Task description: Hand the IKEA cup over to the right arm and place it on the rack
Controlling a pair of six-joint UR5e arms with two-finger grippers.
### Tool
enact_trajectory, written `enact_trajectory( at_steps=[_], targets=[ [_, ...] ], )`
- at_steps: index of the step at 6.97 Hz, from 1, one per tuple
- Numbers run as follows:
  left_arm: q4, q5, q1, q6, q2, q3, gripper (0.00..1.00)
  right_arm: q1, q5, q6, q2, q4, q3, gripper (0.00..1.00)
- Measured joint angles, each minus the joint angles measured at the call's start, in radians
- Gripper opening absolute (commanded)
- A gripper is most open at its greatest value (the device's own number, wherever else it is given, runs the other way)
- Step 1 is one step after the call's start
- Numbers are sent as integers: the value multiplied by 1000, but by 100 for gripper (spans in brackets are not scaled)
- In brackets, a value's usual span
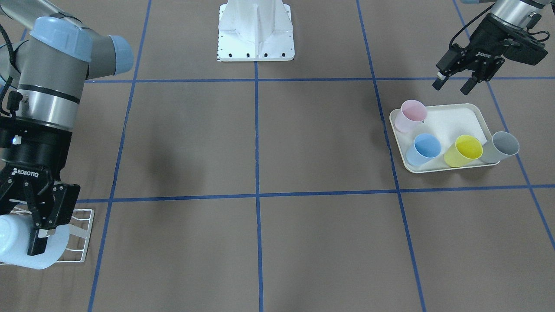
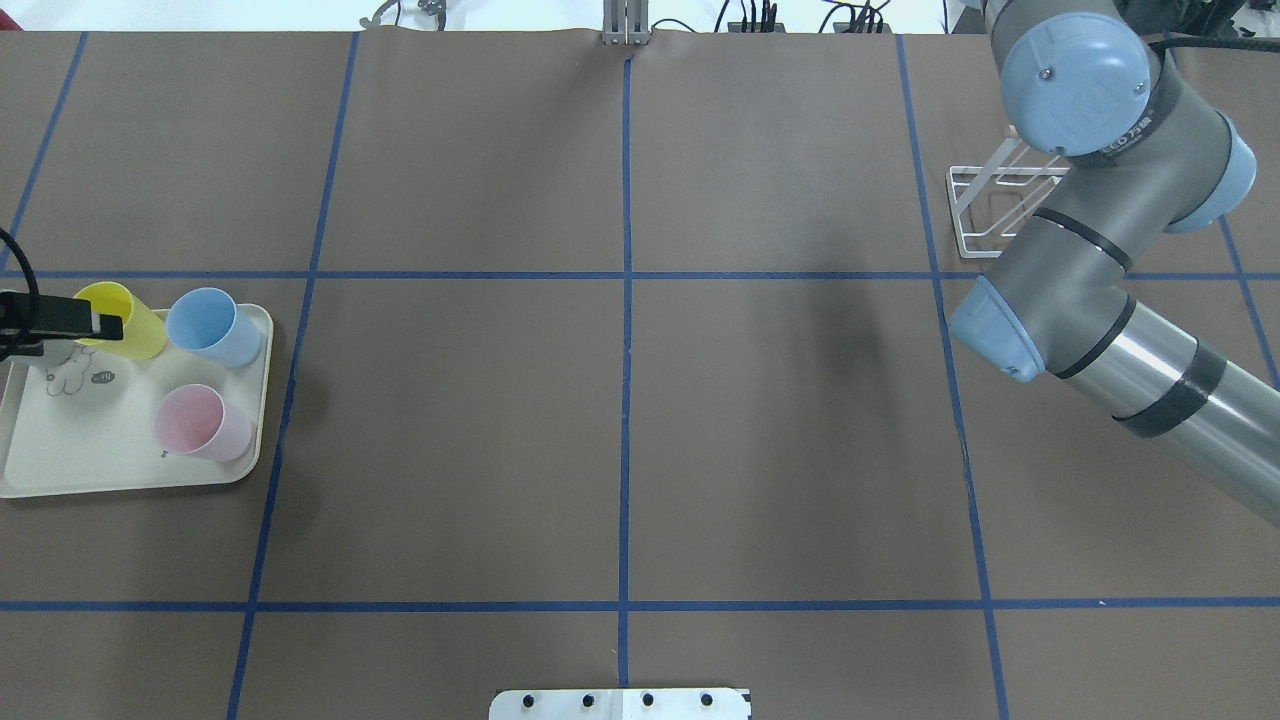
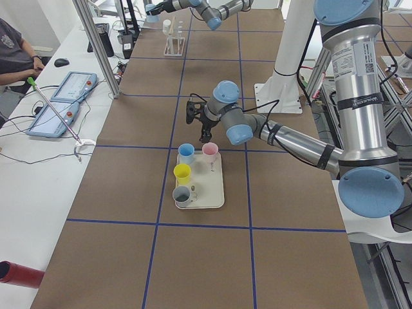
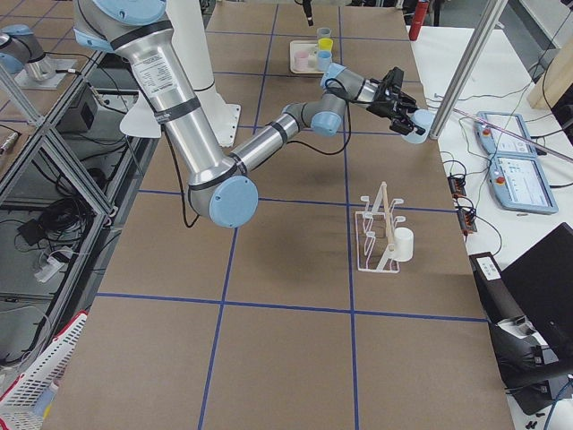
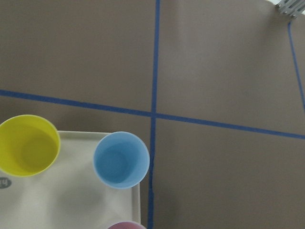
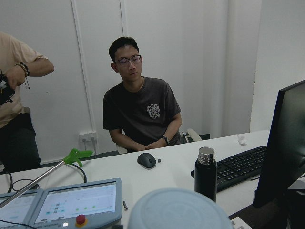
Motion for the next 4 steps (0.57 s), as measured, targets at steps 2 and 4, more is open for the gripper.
enact_trajectory(
  at_steps=[2, 4],
  targets=[
    [0, -9, 10, 38, 33, 47, 100, 24, -29, -62, -2, 2, -61, 0],
    [1, -11, 18, 47, 35, 66, 100, 58, -32, -118, 2, 5, -126, 0]
  ],
)
